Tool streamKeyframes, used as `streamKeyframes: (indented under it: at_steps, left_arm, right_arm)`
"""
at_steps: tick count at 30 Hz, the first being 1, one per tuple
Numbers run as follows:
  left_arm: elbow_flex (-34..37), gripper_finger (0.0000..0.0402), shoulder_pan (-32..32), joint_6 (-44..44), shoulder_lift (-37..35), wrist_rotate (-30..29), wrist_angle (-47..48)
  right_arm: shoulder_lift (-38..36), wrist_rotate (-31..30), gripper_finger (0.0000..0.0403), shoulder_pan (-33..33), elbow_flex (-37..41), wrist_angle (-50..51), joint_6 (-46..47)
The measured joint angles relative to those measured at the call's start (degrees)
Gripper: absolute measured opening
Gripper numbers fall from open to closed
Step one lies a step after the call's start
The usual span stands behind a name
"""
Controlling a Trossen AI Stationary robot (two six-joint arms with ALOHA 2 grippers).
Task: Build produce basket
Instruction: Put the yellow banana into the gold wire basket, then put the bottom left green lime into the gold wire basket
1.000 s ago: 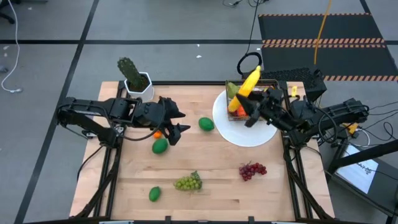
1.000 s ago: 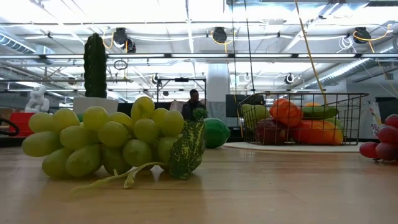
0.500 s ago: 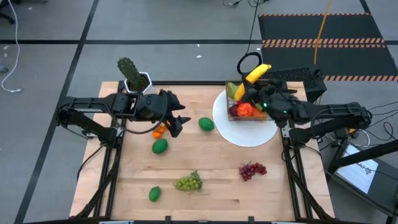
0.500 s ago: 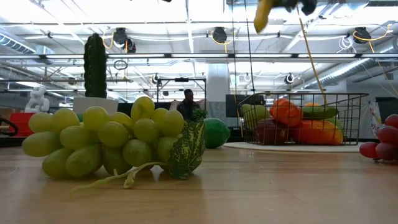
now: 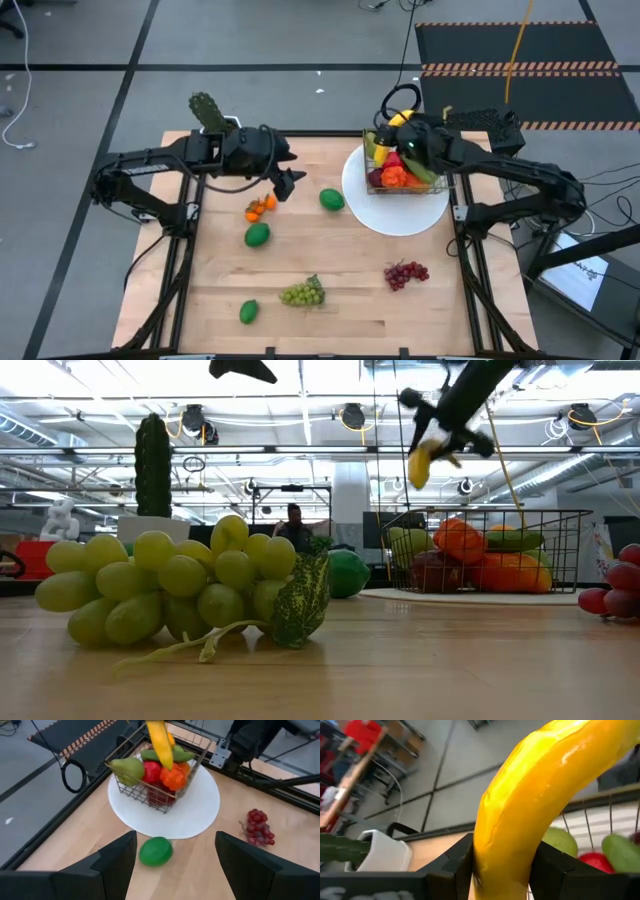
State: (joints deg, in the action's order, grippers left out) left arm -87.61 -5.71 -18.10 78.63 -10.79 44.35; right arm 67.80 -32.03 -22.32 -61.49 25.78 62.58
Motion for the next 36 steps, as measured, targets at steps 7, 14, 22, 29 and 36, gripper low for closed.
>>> streamKeyframes:
  at_steps: [7, 14, 22, 29, 36]
  left_arm:
    - [0.00, 0.0271, -2.80, -0.01, 0.00, 1.82, 0.03]
    - [0.00, 0.0271, -3.30, -0.03, 0.00, 1.97, 0.10]
    - [0.00, 0.0271, -3.28, -0.05, 0.00, 1.97, 0.97]
    - [0.00, 0.0271, -3.23, -0.88, 0.00, 5.07, 1.78]
    - [0.00, 0.0271, -1.29, -6.61, 0.00, 7.47, 7.42]
  right_arm:
    - [7.07, 9.36, 0.0144, -5.68, 0.00, 0.90, 7.64]
    - [11.06, 12.86, 0.0145, -7.21, 0.00, 4.88, 12.42]
    - [11.14, 14.32, 0.0183, -7.24, 0.00, 10.62, 13.22]
    - [9.94, 14.39, 0.0268, -7.24, 0.00, 11.01, 12.13]
    - [3.21, 14.32, 0.0323, -7.22, 0.00, 10.25, 4.65]
